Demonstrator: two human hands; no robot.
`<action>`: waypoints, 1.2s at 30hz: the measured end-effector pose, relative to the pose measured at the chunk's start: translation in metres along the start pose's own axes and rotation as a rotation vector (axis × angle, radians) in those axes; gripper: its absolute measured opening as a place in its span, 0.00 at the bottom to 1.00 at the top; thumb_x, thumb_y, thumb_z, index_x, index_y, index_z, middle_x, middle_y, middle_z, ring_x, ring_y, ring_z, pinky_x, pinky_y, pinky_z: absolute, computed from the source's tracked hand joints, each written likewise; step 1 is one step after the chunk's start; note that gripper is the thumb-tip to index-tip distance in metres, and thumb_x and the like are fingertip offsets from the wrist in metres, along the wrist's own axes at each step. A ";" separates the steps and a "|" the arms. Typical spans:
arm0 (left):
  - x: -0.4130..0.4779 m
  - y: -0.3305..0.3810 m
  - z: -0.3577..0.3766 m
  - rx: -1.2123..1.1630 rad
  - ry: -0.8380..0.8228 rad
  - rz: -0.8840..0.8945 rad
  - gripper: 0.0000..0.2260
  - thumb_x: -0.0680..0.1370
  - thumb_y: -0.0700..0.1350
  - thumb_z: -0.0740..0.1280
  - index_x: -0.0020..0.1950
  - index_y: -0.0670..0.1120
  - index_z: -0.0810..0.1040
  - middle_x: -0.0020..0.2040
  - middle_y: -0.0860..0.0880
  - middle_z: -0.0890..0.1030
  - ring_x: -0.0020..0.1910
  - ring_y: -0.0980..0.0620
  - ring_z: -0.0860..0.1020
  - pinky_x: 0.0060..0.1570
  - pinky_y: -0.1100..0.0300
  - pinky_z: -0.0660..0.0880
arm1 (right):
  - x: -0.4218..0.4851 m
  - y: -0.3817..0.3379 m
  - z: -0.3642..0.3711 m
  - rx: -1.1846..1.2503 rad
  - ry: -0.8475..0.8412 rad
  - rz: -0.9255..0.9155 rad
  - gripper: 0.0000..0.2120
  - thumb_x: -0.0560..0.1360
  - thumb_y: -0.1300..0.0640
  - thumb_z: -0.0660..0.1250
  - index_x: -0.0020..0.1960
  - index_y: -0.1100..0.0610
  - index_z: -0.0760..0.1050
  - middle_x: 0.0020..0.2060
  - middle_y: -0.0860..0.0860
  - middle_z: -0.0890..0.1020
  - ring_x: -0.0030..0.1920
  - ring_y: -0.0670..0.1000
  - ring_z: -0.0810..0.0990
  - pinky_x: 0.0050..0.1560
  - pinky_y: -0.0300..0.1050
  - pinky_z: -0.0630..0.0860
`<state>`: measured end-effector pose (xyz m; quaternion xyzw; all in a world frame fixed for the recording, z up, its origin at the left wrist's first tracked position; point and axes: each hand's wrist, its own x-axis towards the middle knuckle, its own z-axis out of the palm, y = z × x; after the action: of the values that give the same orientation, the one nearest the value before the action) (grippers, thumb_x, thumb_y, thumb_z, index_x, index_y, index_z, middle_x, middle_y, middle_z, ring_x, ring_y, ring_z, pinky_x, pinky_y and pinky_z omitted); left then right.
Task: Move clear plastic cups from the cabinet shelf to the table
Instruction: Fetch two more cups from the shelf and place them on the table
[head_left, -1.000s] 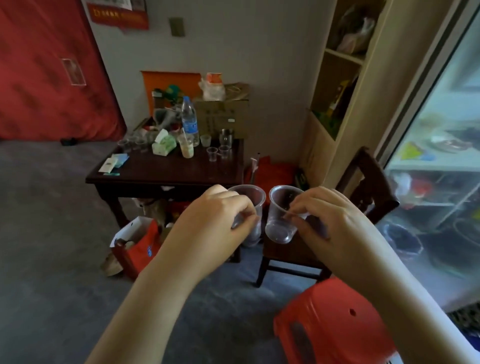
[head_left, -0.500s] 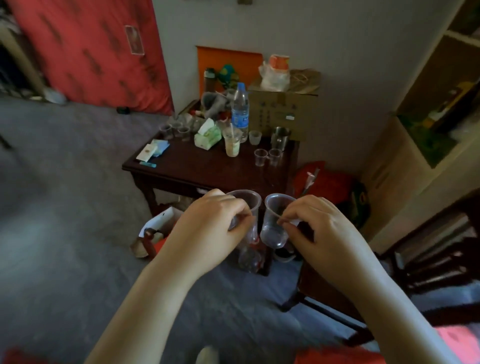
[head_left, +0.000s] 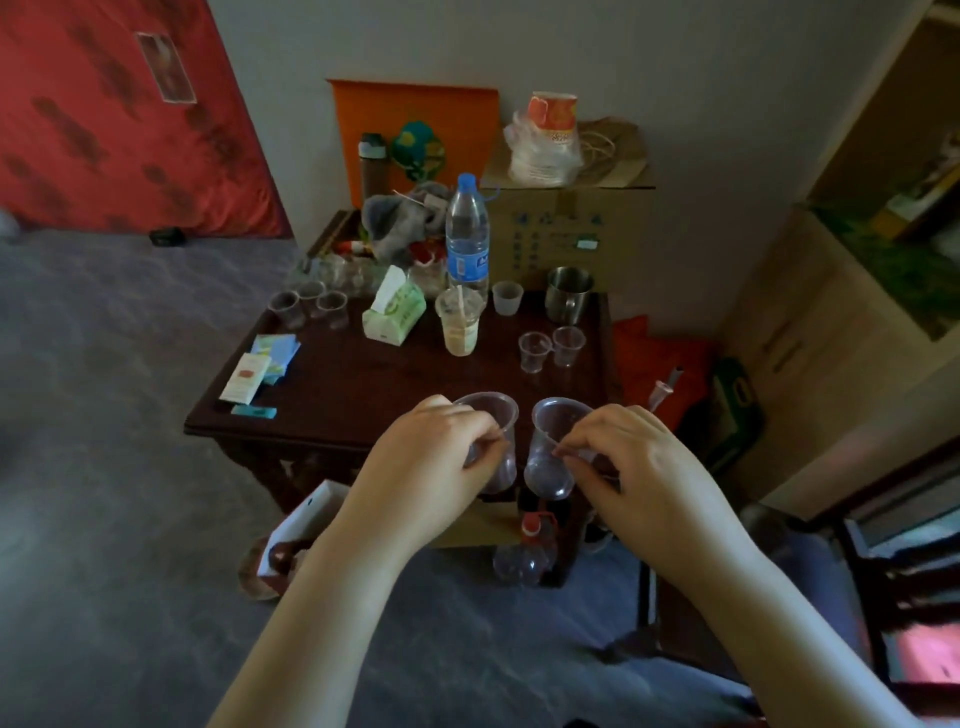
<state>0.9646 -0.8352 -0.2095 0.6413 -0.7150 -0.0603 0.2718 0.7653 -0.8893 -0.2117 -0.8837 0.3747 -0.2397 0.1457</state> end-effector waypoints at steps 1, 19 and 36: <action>0.010 -0.006 0.005 -0.015 -0.017 0.009 0.05 0.74 0.49 0.66 0.40 0.50 0.78 0.31 0.60 0.68 0.39 0.58 0.71 0.34 0.61 0.70 | 0.006 0.006 0.002 -0.005 0.002 0.018 0.06 0.72 0.57 0.67 0.49 0.52 0.78 0.45 0.42 0.77 0.49 0.43 0.72 0.46 0.35 0.71; 0.177 -0.100 0.153 -0.042 -0.255 -0.183 0.07 0.73 0.49 0.62 0.36 0.52 0.73 0.36 0.53 0.73 0.36 0.56 0.73 0.30 0.64 0.64 | 0.139 0.205 0.082 0.002 -0.241 0.201 0.07 0.75 0.56 0.62 0.50 0.52 0.77 0.45 0.44 0.77 0.49 0.46 0.72 0.42 0.42 0.72; 0.234 -0.134 0.268 0.043 -0.356 -0.261 0.09 0.76 0.44 0.60 0.51 0.48 0.79 0.49 0.47 0.79 0.49 0.50 0.75 0.43 0.61 0.69 | 0.183 0.313 0.158 0.105 -0.424 0.185 0.16 0.76 0.62 0.59 0.63 0.56 0.73 0.55 0.48 0.77 0.58 0.49 0.70 0.52 0.41 0.73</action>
<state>0.9514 -1.1507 -0.4219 0.7134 -0.6636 -0.1920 0.1171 0.7748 -1.2233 -0.4246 -0.8674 0.4020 -0.0538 0.2882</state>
